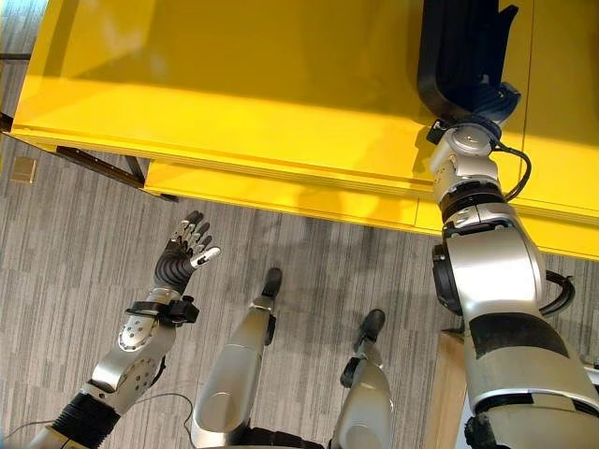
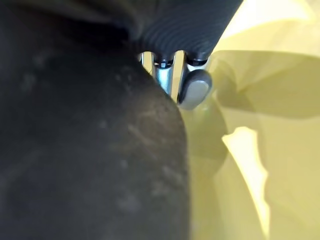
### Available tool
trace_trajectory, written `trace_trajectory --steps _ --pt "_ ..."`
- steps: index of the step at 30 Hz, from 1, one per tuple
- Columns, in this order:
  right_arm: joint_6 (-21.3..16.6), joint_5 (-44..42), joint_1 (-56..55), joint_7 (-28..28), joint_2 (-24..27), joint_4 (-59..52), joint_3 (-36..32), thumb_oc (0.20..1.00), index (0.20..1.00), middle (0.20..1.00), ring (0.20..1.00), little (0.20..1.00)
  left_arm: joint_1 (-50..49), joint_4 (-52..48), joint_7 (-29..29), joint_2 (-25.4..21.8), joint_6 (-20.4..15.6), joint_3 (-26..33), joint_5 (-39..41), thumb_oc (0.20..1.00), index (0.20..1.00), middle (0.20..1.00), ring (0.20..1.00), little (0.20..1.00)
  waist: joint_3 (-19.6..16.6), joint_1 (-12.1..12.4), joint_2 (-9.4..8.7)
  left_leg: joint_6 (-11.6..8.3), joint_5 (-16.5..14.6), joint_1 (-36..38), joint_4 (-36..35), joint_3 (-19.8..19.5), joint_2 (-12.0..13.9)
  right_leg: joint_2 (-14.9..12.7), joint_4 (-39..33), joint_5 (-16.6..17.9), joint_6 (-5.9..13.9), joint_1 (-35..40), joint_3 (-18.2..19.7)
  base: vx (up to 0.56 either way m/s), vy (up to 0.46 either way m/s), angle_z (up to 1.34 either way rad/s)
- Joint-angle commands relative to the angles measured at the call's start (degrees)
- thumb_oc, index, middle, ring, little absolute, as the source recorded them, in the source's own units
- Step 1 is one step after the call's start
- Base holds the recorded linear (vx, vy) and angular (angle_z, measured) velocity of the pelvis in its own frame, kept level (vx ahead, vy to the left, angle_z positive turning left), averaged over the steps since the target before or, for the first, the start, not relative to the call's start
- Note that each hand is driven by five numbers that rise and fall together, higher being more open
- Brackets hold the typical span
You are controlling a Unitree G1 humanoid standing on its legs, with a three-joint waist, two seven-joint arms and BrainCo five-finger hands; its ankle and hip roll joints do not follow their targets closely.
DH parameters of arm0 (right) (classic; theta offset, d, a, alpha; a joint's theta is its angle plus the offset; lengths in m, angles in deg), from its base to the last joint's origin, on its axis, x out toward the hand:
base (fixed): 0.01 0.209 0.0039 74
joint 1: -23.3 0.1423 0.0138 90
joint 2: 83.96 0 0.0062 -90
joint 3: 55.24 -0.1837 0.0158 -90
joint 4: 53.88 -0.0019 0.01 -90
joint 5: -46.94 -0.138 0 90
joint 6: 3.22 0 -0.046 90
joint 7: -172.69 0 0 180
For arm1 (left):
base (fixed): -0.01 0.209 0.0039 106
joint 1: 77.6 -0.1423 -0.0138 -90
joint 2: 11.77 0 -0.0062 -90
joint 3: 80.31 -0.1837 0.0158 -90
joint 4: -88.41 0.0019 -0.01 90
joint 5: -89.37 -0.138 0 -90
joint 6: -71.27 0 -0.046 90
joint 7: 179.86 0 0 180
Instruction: Move parts from the plastic box to the shelf.
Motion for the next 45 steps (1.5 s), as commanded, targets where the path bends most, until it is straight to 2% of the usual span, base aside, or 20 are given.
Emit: trace_trajectory --steps 1,15,21,45 --pt "-2.3 1.2 2.5 0.7 2.1 -1.3 1.3 1.0 1.0 1.0 1.0 1.0 -0.2 -3.2 -0.8 -1.5 -3.7 -2.3 -0.8 1.0 1.0 1.0 1.0 1.0 -1.5 1.7 0.12 -0.04 0.3 0.7 -3.7 0.5 0.7 -1.9 12.1 -9.1 1.76 -0.4 0.4 0.0 0.0 0.0" --pt "-2.7 2.2 2.5 2.1 1.2 -2.5 1.4 1.0 1.0 1.0 1.0 1.0 0.0 -3.3 -1.4 -1.2 -3.9 -2.2 -0.7 1.0 1.0 1.0 1.0 1.0 -1.3 1.3 -0.32 0.11 0.2 0.7 -3.4 0.6 0.6 -1.9 11.7 -8.9 1.67 -0.1 0.6 0.0 0.0 0.0" --pt "-3.2 0.9 1.2 2.3 -1.0 -3.5 0.3 1.0 1.0 1.0 1.0 1.0 0.1 -2.7 -1.4 -1.3 -3.9 -2.2 -0.3 1.0 1.0 1.0 1.0 1.0 -1.6 0.8 -0.71 0.13 0.0 1.0 -3.4 0.9 0.8 -1.7 11.4 -8.7 1.56 0.1 0.7 -0.01 0.001 -0.01" --pt "-3.9 0.0 -0.8 1.3 -4.4 -4.3 -0.3 1.0 1.0 1.0 1.0 1.0 0.1 -1.9 -1.5 -1.5 -4.1 -2.1 -0.1 1.0 1.0 1.0 1.0 1.0 -1.6 1.2 -1.45 0.42 -0.2 1.1 -2.9 0.5 0.5 -1.8 10.5 -8.5 1.71 1.6 0.0 0.0 0.0 0.0"
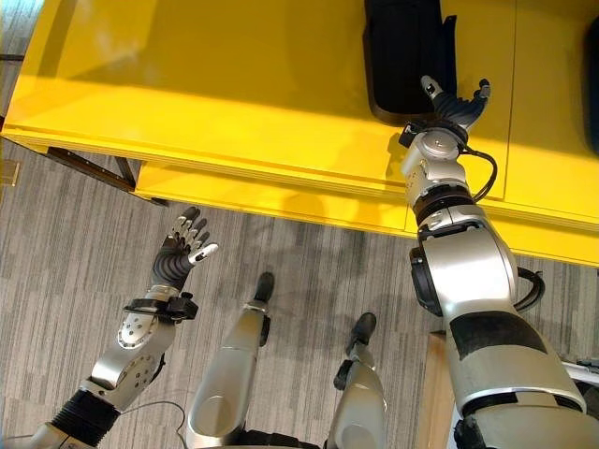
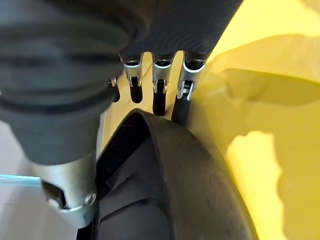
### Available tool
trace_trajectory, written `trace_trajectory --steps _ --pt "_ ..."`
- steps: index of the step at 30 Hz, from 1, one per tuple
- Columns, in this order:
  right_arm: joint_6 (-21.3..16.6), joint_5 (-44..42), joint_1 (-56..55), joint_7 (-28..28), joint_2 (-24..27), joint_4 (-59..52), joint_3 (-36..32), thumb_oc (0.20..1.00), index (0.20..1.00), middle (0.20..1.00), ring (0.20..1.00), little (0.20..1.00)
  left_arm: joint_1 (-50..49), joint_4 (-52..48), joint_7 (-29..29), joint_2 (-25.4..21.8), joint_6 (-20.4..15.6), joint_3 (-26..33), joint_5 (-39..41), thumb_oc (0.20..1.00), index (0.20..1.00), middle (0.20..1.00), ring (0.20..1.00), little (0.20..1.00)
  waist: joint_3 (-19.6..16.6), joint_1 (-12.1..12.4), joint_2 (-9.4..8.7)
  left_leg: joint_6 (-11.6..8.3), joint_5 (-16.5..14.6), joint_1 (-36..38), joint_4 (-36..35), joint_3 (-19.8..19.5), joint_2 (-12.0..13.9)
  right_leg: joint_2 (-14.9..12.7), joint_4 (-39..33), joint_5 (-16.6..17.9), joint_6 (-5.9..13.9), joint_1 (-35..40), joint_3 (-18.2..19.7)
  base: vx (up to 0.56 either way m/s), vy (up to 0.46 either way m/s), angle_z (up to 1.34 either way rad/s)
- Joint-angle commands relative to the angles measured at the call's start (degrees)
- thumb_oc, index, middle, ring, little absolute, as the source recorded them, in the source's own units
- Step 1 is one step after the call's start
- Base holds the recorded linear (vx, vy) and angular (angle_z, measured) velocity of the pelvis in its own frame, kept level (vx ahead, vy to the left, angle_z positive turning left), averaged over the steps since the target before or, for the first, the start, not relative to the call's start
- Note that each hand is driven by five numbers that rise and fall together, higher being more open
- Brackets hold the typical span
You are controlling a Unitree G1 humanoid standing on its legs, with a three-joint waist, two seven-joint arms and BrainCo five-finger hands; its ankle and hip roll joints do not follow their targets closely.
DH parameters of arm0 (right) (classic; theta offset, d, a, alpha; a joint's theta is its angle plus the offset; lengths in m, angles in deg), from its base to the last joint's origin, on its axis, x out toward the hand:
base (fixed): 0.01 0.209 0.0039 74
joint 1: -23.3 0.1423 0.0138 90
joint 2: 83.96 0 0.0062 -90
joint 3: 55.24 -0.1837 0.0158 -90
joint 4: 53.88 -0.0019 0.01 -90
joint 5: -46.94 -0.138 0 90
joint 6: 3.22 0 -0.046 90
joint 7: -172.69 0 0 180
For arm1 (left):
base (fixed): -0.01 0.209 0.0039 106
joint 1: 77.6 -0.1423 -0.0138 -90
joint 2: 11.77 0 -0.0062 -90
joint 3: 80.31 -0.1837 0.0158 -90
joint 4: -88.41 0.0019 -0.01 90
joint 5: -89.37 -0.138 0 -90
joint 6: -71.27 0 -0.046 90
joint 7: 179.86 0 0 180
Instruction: Move parts from the plastic box to the shelf.
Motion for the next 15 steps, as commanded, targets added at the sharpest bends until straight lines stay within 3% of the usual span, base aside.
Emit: trace_trajectory --steps 1,15 --pt "-2.1 -0.4 -0.9 -0.6 1.1 -4.2 0.2 1.0 1.0 1.0 1.0 1.0 -0.6 -2.0 -0.5 -1.1 -3.3 -2.0 -0.1 1.0 1.0 1.0 1.0 1.0 -0.5 1.6 0.68 0.0 1.2 2.1 -5.9 0.3 0.8 -1.6 10.4 -8.6 1.6 1.4 -0.2 0.0 0.0 0.0" --pt "-2.3 -1.4 -1.6 -1.8 -2.3 -5.1 0.4 1.0 1.0 1.0 1.0 1.0 -0.2 -1.6 -0.5 -1.1 -3.3 -1.7 0.2 1.0 1.0 1.0 1.0 1.0 -0.8 1.9 -0.31 0.16 0.8 2.5 -5.6 0.2 0.6 -1.5 10.0 -8.4 1.56 2.4 -0.4 0.0 0.0 0.0"
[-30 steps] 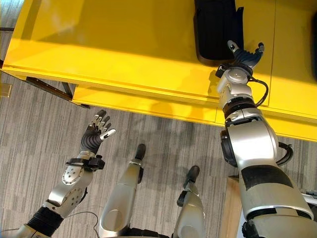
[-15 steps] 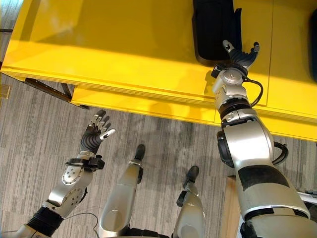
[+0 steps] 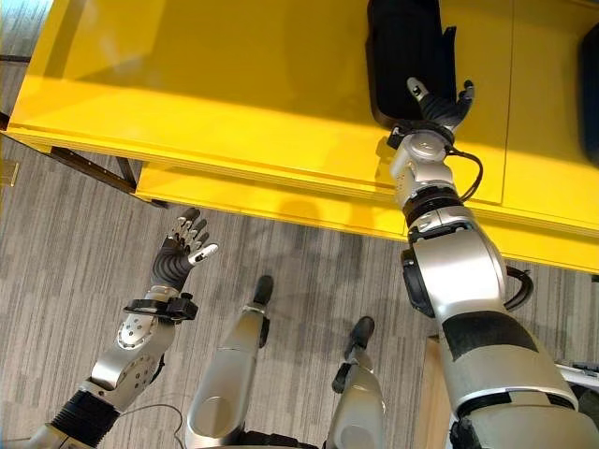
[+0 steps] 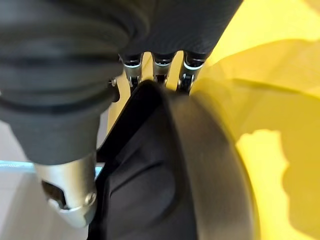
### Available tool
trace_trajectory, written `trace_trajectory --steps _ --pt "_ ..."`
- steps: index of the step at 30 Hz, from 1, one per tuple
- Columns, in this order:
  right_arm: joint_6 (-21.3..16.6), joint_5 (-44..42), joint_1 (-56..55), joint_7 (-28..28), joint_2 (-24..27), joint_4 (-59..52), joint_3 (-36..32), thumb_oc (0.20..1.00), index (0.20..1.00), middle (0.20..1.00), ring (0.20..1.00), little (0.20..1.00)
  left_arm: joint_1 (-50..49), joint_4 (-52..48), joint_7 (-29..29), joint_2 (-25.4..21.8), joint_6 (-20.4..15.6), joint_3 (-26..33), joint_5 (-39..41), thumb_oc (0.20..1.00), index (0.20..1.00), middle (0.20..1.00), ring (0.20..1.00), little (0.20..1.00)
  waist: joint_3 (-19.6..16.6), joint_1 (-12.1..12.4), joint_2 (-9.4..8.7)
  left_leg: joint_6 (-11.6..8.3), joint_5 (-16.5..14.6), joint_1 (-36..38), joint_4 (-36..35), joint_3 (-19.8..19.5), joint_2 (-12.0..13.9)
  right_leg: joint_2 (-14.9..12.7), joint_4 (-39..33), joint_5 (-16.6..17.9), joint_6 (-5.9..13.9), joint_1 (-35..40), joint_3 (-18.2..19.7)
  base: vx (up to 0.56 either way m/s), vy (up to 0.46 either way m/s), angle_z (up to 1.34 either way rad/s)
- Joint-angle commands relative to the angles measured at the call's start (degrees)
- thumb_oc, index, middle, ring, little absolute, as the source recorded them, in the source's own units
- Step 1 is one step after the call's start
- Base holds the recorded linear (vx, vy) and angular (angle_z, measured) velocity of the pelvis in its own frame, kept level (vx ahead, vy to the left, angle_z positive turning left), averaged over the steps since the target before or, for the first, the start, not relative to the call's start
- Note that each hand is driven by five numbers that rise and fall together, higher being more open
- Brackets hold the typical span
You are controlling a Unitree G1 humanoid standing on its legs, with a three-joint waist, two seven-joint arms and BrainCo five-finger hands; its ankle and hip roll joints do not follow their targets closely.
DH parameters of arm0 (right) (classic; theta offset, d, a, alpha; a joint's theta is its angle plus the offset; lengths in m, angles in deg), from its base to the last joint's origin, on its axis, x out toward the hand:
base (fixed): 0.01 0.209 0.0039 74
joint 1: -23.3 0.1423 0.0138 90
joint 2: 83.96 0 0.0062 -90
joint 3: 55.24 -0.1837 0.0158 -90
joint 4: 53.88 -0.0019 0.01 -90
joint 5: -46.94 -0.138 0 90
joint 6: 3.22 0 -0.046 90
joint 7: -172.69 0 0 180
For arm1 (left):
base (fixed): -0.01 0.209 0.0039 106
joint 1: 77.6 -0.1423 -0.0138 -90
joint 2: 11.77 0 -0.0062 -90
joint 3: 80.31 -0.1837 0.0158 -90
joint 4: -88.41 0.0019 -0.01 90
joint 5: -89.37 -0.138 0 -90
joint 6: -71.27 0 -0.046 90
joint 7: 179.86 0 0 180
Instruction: Move parts from the plastic box to the shelf.
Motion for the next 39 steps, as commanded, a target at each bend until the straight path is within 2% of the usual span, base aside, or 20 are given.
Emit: trace_trajectory --steps 1,14,20,27,31,34,38,39 --pt "-1.9 -1.2 -1.7 -1.4 1.2 -4.8 0.4 1.0 1.0 1.0 1.0 1.0 0.0 -1.7 -0.6 -0.9 -3.2 -1.6 0.1 1.0 1.0 1.0 1.0 1.0 0.8 1.7 0.71 0.04 1.4 2.6 -6.5 0.3 1.1 -1.4 10.4 -8.4 1.55 1.8 -0.2 0.0 0.0 0.0" --pt "-2.2 -2.0 -2.5 -1.8 -1.3 -5.1 0.2 1.0 1.0 1.0 1.0 1.0 -0.4 -1.6 -0.5 -1.3 -3.0 -1.4 0.2 1.0 1.0 1.0 1.0 1.0 0.5 1.7 -0.07 0.16 1.1 2.9 -6.2 0.2 1.1 -1.1 10.1 -8.6 1.63 2.5 -0.5 0.0 0.0 0.0" --pt "-2.2 -1.1 -2.2 -0.9 -0.3 -5.2 0.2 1.0 1.0 1.0 1.0 1.0 -0.5 -1.5 -0.7 -1.3 -3.1 -1.1 0.3 1.0 1.0 1.0 1.0 1.0 0.3 1.6 -0.2 0.22 1.0 2.8 -6.1 0.2 1.1 -1.2 10.1 -8.6 1.6 2.7 -0.6 0.0 0.0 0.0" --pt "-1.8 3.2 -2.2 2.1 2.5 -5.9 0.7 1.0 1.0 1.0 1.0 1.0 -0.6 -1.7 -1.2 -1.0 -3.2 -1.1 -0.1 1.0 1.0 1.0 1.0 1.0 0.2 1.2 -0.36 0.28 1.5 2.9 -6.6 0.1 1.2 -1.0 9.8 -8.3 1.65 2.5 -0.6 0.0 0.0 0.0" --pt "-1.4 6.0 -2.3 5.5 6.6 -6.9 0.1 1.0 1.0 1.0 1.0 1.0 -0.7 -1.9 -1.5 -0.8 -3.2 -0.9 -0.4 1.0 1.0 1.0 1.0 1.0 0.3 0.7 -0.49 0.15 1.1 3.1 -6.4 0.2 1.5 -0.9 10.2 -8.7 1.62 2.4 -0.3 -0.01 -0.004 0.05" --pt "-1.1 9.7 -3.2 9.0 9.6 -10.9 -0.3 1.0 1.0 1.0 1.0 1.0 -0.7 -1.8 -2.1 -0.4 -3.3 -0.4 -0.8 1.0 1.0 1.0 1.0 1.0 0.3 -0.1 -0.7 0.13 1.1 3.2 -6.4 0.3 1.6 -0.6 10.4 -8.7 1.56 2.1 0.0 0.0 0.0 0.0" --pt "-0.7 13.7 -5.0 12.0 10.6 -16.3 -0.9 1.0 1.0 1.0 1.0 1.0 -0.7 -1.7 -2.5 0.0 -3.4 0.1 -1.2 1.0 1.0 1.0 1.0 1.0 0.1 -0.7 -0.73 0.19 1.6 3.2 -6.7 0.4 1.8 -0.5 10.4 -8.4 1.53 1.9 0.1 -0.01 -0.003 -0.02" --pt "-0.4 16.9 -6.8 14.1 10.7 -21.1 -1.8 1.0 1.0 1.0 1.0 1.0 -0.7 -1.8 -2.7 0.3 -3.6 0.5 -1.6 1.0 1.0 1.0 1.0 1.0 0.1 -1.1 -0.62 0.2 1.6 3.4 -6.8 0.4 1.9 -0.4 10.4 -8.5 1.53 1.8 0.3 0.0 -0.005 -0.05"
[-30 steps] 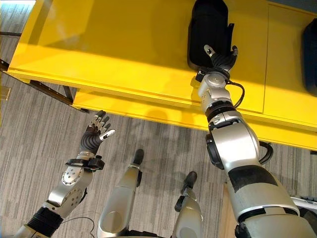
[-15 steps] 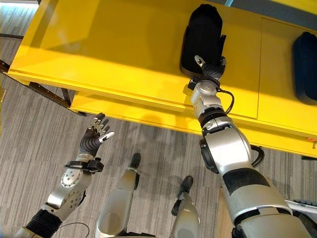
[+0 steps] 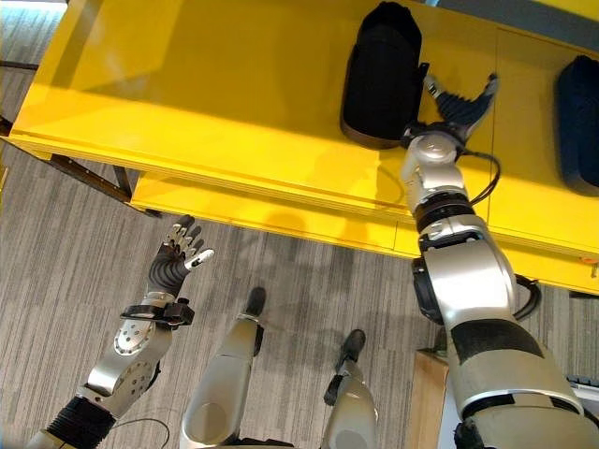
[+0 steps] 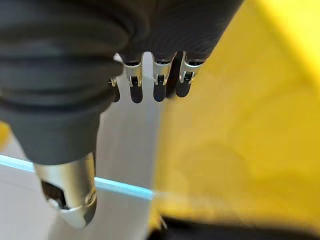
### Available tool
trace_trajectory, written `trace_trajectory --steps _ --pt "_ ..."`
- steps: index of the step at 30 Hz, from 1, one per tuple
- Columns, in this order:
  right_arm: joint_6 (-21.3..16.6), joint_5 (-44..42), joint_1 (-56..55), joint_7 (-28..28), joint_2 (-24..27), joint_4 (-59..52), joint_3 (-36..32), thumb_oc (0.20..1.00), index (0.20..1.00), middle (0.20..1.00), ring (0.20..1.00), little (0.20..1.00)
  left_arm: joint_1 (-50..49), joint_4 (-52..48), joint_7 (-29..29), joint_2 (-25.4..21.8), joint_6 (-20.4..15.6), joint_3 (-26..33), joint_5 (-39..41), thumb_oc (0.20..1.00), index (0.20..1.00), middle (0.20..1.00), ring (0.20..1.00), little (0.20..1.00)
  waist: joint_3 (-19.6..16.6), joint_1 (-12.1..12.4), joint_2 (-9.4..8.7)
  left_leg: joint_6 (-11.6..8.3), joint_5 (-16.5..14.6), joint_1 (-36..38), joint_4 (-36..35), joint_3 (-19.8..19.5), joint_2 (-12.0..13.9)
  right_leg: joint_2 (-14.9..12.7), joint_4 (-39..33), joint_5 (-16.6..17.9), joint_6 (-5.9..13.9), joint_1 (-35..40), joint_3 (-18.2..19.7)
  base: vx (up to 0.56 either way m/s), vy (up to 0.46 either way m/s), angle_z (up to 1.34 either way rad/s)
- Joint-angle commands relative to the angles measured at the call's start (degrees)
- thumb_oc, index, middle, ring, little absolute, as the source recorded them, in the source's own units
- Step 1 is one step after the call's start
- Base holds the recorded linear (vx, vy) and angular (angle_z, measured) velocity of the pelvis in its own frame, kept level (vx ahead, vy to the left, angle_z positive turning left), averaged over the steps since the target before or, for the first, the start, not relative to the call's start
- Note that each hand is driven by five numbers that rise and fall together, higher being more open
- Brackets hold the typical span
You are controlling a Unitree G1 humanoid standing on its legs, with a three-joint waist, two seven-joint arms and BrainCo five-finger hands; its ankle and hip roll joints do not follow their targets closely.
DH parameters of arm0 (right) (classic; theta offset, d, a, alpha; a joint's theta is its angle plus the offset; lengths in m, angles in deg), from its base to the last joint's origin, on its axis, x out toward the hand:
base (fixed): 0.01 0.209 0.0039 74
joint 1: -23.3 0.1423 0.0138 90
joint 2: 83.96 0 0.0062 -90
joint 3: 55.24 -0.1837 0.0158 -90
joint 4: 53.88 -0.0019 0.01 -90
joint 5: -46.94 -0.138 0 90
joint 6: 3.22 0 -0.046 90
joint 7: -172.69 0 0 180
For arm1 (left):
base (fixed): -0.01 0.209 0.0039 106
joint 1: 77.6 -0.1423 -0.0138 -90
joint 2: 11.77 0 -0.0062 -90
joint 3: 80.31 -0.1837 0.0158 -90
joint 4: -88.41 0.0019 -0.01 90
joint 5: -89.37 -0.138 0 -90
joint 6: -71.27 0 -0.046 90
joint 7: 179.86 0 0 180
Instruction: Move parts from the plastic box to the shelf.
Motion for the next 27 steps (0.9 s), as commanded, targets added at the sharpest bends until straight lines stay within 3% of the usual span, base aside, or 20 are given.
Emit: trace_trajectory --steps 1,10,13,17,22,23,27 --pt "-0.9 7.2 -2.6 4.7 4.4 -9.9 -1.7 1.0 1.0 1.0 1.0 1.0 0.4 -2.0 -0.3 0.9 -3.3 0.3 -1.6 1.0 1.0 1.0 1.0 1.0 2.6 0.9 1.46 -0.67 3.2 4.7 -9.2 0.2 1.9 -0.6 11.0 -8.5 1.36 1.4 0.3 -0.01 -0.006 -0.06" --pt "-0.9 15.8 -15.4 6.9 -0.5 -30.6 -7.2 1.0 1.0 1.0 1.0 1.0 -0.2 -2.0 -0.3 1.6 -3.2 1.7 -2.8 1.0 1.0 1.0 1.0 1.0 2.1 -0.6 1.51 -0.65 3.2 5.4 -9.3 0.3 2.3 -0.6 11.4 -8.8 1.2 1.7 0.8 0.0 -0.008 -0.03" --pt "-1.8 20.5 -29.0 2.9 -5.7 -46.4 -7.8 1.0 1.0 1.0 1.0 1.0 -1.9 -2.8 -0.2 1.5 -2.4 3.9 -5.2 1.0 1.0 1.0 1.0 1.0 1.6 -1.6 1.22 -0.75 3.3 6.6 -9.8 0.4 2.7 -0.6 11.7 -9.1 1.09 2.3 1.0 0.01 -0.05 -0.09" --pt "-3.1 22.9 -41.5 -2.7 -9.1 -57.8 -6.9 1.0 1.0 1.0 1.0 1.0 -5.1 -4.4 0.6 0.9 -2.0 6.1 -7.5 1.0 1.0 1.0 1.0 1.0 0.3 -2.5 0.83 -1.12 3.9 8.4 -11.1 0.5 3.2 -0.7 10.9 -9.1 1.12 3.8 0.6 0.02 -0.039 -0.07" --pt "-4.3 23.0 -49.4 -5.9 -11.0 -63.5 -6.3 1.0 1.0 1.0 1.0 1.0 -7.4 -4.9 1.1 0.7 -1.5 7.2 -8.5 1.0 1.0 1.0 1.0 1.0 -1.0 -3.2 0.55 -1.43 4.4 10.1 -12.5 0.6 3.8 -0.4 10.1 -9.1 1.25 5.2 0.2 0.03 -0.035 -0.02" --pt "-5.0 24.3 -55.6 -8.4 -11.1 -67.4 -5.9 1.0 1.0 1.0 1.0 1.0 -9.0 -5.1 1.7 0.6 -1.3 8.3 -9.3 1.0 1.0 1.0 1.0 1.0 -2.6 -4.1 0.2 -1.82 5.2 12.4 -14.4 0.8 4.7 0.0 8.7 -8.8 1.45 6.9 -0.1 0.08 -0.065 -0.02" --pt "-5.4 24.5 -62.0 -11.9 -10.5 -70.9 -5.3 1.0 1.0 1.0 1.0 1.0 -10.8 -5.3 2.4 0.7 -1.2 9.5 -10.1 1.0 1.0 1.0 1.0 1.0 -4.6 -5.2 -0.24 -2.14 6.4 15.5 -17.7 1.4 5.6 0.6 6.0 -8.0 1.69 9.3 -0.2 0.07 -0.042 -0.01"
